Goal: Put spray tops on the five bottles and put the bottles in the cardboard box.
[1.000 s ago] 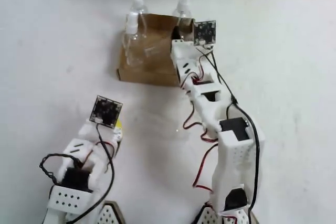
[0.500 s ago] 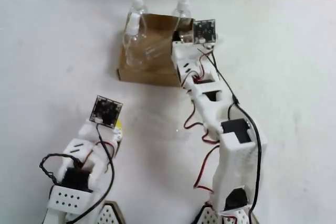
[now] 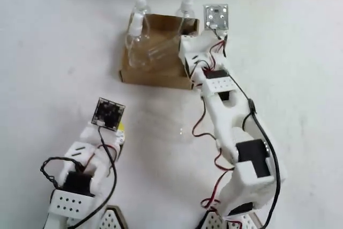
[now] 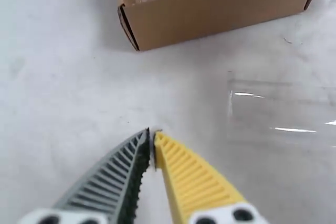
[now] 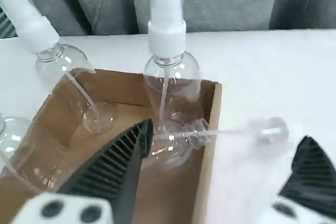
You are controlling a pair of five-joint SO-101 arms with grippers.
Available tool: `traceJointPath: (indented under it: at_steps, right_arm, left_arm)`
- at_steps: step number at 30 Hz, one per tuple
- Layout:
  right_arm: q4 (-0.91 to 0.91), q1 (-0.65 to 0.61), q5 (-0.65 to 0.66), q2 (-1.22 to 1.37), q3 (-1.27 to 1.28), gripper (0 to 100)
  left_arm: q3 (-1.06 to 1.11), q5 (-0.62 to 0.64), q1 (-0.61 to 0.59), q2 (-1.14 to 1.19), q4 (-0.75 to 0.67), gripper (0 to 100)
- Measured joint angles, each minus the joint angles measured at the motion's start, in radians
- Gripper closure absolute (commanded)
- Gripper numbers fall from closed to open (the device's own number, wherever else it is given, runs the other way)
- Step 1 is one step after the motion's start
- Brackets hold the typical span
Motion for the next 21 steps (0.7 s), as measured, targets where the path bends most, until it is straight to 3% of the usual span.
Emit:
traceJointPath:
  at_steps: [4,12,21]
  right_arm:
    - [0.143,-0.003,-0.1,-0.06,0.0,65.7]
    - [0.21,0.017,-0.219,-0.115,0.0,90.1]
    - [0.21,0.135,-0.279,-0.021,-0.054,83.4]
  left_arm:
    - [0.0,0.0,0.0,0.0,0.0,98]
    - [0.0,0.0,0.0,0.0,0.0,98]
    - [0.0,0.0,0.0,0.0,0.0,98]
